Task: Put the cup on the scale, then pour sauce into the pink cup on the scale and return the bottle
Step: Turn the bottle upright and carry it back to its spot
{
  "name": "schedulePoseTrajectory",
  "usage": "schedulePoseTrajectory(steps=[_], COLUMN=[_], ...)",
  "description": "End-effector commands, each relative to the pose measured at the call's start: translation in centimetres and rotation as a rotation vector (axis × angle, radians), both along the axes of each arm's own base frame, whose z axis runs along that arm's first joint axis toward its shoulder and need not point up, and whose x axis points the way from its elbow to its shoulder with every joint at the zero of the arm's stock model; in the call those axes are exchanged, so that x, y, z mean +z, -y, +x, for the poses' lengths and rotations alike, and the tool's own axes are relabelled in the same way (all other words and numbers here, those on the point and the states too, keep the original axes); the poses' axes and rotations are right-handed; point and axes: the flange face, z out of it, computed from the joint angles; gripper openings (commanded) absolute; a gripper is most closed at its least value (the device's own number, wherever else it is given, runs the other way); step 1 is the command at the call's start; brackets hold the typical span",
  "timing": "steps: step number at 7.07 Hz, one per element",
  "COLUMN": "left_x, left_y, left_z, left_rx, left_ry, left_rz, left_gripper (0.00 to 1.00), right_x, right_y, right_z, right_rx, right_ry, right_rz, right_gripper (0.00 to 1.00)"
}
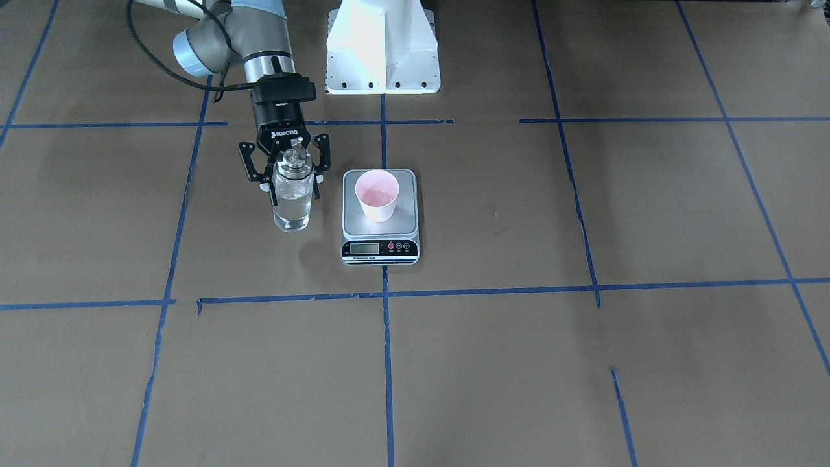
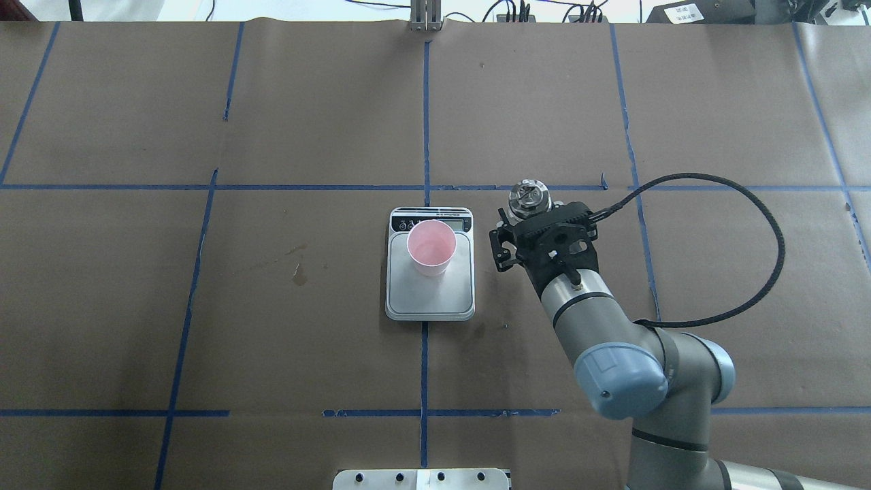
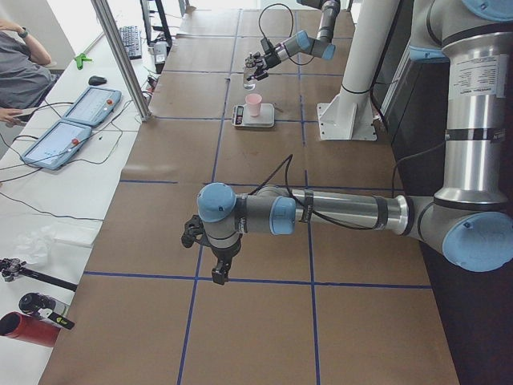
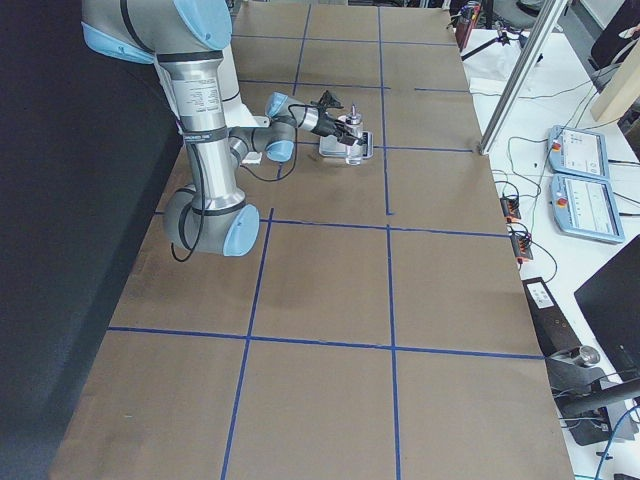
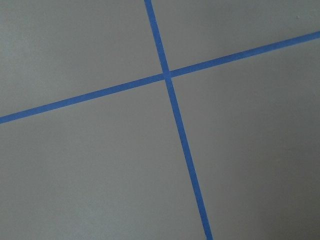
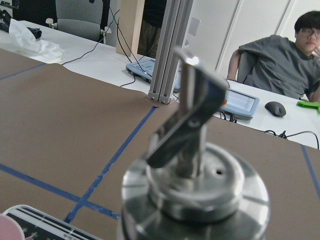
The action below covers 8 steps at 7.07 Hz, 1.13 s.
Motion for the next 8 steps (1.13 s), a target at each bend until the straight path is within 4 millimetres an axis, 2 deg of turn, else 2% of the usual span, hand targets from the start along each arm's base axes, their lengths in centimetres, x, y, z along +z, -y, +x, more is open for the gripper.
schedulePoseTrajectory(steps=[1,2,3,4,5,8], left_x=[-0.2,-0.3,-0.6,-0.6,-0.6,-0.9], left_y=[0.1,0.1,0.1,0.1,0.2,0.6], left_z=[0.0,0.0,0.0,0.0,0.1,0.1], left_rx=[0.0,0.0,0.0,0.0,0.002,0.002], left_ry=[0.0,-0.002,-0.002,0.0,0.0,-0.001], left_rz=[0.004,0.009,0.014,0.014,0.015,0.023], left_gripper=[1.0,1.0,1.0,1.0,1.0,1.0], right_x=[3.8,7.5,10.1,12.6,15.3,16.4], right_y=[-0.9,-1.0,-1.2,-1.5,-1.5,-1.4], right_z=[3.5,5.0,6.3,7.5,7.8,7.9], right_rx=[0.019,0.058,0.085,0.09,0.091,0.124], right_ry=[0.15,0.083,0.042,0.073,0.113,0.099], right_rz=[-0.151,-0.158,-0.16,-0.146,-0.132,-0.115], right_gripper=[0.0,0.0,0.0,0.0,0.0,0.0])
